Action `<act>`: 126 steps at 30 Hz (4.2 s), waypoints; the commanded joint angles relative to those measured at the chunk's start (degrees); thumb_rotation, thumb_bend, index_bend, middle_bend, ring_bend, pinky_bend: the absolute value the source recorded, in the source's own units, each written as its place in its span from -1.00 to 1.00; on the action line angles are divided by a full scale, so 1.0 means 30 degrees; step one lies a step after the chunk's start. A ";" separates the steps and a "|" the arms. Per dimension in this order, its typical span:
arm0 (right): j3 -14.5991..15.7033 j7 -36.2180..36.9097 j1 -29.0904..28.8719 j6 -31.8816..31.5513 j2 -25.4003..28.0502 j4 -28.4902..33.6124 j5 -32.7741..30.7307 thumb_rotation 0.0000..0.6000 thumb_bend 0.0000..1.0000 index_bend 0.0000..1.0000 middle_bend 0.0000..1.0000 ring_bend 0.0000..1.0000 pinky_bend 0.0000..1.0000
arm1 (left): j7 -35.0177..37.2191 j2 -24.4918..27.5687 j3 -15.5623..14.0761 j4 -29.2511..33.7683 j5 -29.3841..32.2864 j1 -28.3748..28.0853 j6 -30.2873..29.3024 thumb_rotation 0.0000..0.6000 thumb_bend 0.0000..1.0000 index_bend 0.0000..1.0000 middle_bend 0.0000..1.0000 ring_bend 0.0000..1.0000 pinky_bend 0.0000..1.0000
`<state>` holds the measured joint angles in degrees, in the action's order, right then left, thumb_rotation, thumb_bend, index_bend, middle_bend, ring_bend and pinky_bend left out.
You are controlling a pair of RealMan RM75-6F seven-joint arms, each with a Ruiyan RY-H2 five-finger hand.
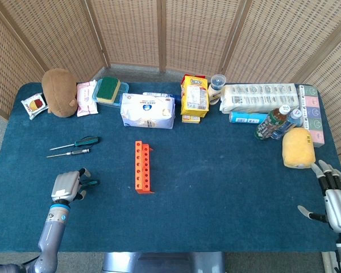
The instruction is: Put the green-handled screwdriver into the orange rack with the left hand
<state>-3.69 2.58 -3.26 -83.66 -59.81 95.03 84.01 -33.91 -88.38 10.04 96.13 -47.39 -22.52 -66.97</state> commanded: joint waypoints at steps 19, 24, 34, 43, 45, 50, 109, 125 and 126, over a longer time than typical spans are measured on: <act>0.0007 0.0122 0.0017 0.0088 0.0107 0.0068 -0.0062 0.89 -0.99 -1.00 -1.00 -1.00 -1.00 | -0.0554 -0.0450 -0.0375 -0.0097 0.1380 -0.1030 -0.0169 1.00 -0.31 -0.26 1.00 1.00 0.98; 0.0006 0.0212 0.0010 0.0122 0.0142 0.0064 -0.0068 0.88 -0.99 -1.00 -1.00 -1.00 -1.00 | -0.0619 -0.0632 -0.0451 -0.0202 0.1559 -0.1186 -0.0254 1.00 -0.30 -0.23 1.00 1.00 0.98; 0.0017 0.0270 0.0036 0.0074 0.0157 0.0069 -0.0021 0.88 -0.99 -1.00 -1.00 -1.00 -1.00 | -0.0944 -0.1371 -0.0758 -0.0691 0.1640 -0.1430 -0.0822 1.00 -0.25 -0.11 1.00 1.00 0.98; 0.0018 0.0285 0.0022 0.0142 0.0183 0.0057 -0.0061 0.87 -0.99 -1.00 -1.00 -1.00 -1.00 | -0.0968 -0.1540 -0.0915 -0.0629 0.1519 -0.1462 -0.1121 1.00 -0.16 -0.02 1.00 1.00 0.98; 0.0017 0.0274 0.0021 0.0146 0.0177 0.0052 -0.0066 0.88 -0.99 -1.00 -1.00 -1.00 -1.00 | -0.0892 -0.1366 -0.0961 -0.0356 0.1330 -0.1408 -0.1272 1.00 -0.16 -0.02 1.00 1.00 0.98; 0.0027 0.0229 0.0010 0.0186 0.0158 0.0052 -0.0080 0.88 -0.99 -1.00 -1.00 -1.00 -1.00 | -0.0666 -0.0498 -0.1076 0.0971 0.0585 -0.1156 -0.1906 1.00 -0.16 -0.02 1.00 1.00 0.98; 0.0077 -0.0712 -0.0135 0.0771 -0.0080 0.0133 -0.0618 0.88 -0.99 -1.00 -1.00 -1.00 -1.00 | 2.7036 0.5978 -0.2295 0.4863 -1.4574 -0.2310 0.0542 1.00 -0.11 -0.02 1.00 1.00 0.98; 0.0057 -0.0384 -0.0136 0.0926 0.0083 0.0107 -0.0787 0.87 -0.99 -1.00 -1.00 -1.00 -1.00 | 2.6673 0.4436 -0.2059 0.3602 -1.4208 -0.3214 0.1197 1.00 -0.11 -0.02 1.00 1.00 0.98; 0.0052 -0.0353 -0.0134 0.0934 0.0093 0.0095 -0.0805 0.89 -0.99 -1.00 -1.00 -1.00 -1.00 | 2.6604 0.4382 -0.2049 0.3566 -1.4151 -0.3252 0.1244 1.00 -0.11 -0.02 1.00 1.00 0.98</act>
<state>-3.53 1.54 -3.66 -80.86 -59.53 95.32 81.58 46.12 -75.00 3.83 106.95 -90.07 -32.09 -63.45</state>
